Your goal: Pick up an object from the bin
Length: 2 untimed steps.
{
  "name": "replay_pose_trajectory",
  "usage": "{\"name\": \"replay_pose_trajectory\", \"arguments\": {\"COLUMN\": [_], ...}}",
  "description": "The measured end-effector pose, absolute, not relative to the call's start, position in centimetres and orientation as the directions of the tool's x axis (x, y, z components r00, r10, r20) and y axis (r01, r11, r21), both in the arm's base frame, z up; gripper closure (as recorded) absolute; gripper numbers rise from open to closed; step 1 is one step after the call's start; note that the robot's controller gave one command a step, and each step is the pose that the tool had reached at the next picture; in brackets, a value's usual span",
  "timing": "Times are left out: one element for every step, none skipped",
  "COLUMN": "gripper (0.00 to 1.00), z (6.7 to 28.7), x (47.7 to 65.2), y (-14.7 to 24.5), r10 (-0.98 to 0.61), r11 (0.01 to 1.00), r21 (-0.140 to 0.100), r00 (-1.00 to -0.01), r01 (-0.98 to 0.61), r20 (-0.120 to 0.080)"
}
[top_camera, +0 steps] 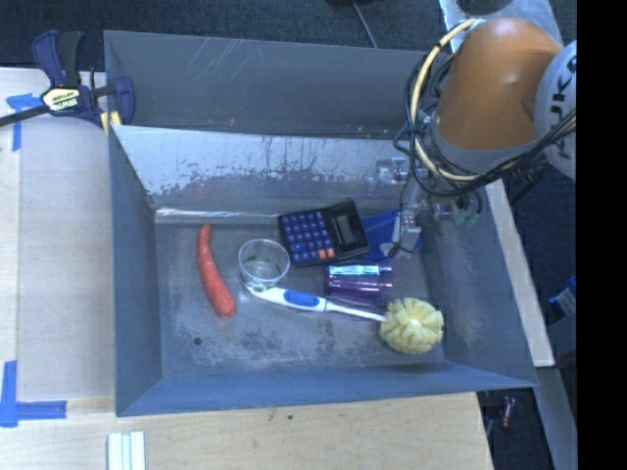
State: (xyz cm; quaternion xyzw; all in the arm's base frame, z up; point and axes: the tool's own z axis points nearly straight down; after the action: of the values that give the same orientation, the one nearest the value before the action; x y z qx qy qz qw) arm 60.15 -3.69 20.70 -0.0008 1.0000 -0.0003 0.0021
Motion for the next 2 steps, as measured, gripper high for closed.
{"name": "replay_pose_trajectory", "arguments": {"gripper": [0.0, 0.0], "z": [20.7, 11.3], "x": [60.1, 56.5], "y": [-3.7, -3.4], "r10": [-0.002, -0.004], "r11": [1.0, 1.0], "r21": [-0.001, 0.001], "r00": [-1.0, -1.0], "r01": [-0.002, -0.004], "r20": [-0.004, -0.003]}}
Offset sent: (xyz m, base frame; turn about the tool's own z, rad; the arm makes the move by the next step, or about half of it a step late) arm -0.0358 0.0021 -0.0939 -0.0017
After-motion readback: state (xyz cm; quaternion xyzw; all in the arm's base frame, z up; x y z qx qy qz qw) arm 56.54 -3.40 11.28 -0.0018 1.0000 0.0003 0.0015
